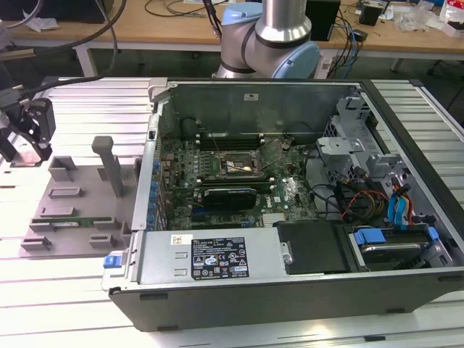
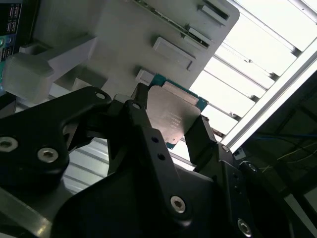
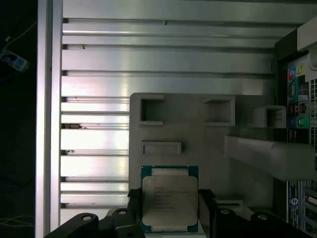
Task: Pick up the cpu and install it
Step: 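Pick up the cpu and move it towards the insertion slot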
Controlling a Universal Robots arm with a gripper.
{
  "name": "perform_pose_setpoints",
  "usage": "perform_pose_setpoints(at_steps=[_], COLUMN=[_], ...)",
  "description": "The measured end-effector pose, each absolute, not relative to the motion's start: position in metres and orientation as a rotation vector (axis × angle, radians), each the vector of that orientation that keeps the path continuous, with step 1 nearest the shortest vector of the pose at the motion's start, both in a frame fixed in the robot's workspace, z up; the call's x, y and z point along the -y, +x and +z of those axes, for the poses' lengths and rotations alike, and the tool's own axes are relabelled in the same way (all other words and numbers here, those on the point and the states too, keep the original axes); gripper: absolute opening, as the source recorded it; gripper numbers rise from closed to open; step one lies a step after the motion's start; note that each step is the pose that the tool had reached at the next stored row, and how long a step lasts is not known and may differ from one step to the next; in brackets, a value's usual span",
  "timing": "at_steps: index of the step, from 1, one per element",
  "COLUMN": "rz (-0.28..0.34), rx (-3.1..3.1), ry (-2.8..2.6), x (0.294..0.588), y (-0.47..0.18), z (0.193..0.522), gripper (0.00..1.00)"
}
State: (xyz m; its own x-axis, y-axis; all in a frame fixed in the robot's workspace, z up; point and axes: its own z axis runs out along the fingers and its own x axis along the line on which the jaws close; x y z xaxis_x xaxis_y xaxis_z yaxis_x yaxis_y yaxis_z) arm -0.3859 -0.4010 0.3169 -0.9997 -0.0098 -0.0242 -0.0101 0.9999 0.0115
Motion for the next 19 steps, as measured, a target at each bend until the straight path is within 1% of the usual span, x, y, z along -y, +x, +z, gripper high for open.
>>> perform_pose_setpoints(at_steps=[19], rz=[0.018], rx=[-3.117], ry=[-0.016], x=[0.401], y=[-0.386], z=[0.346], gripper=[0.55])
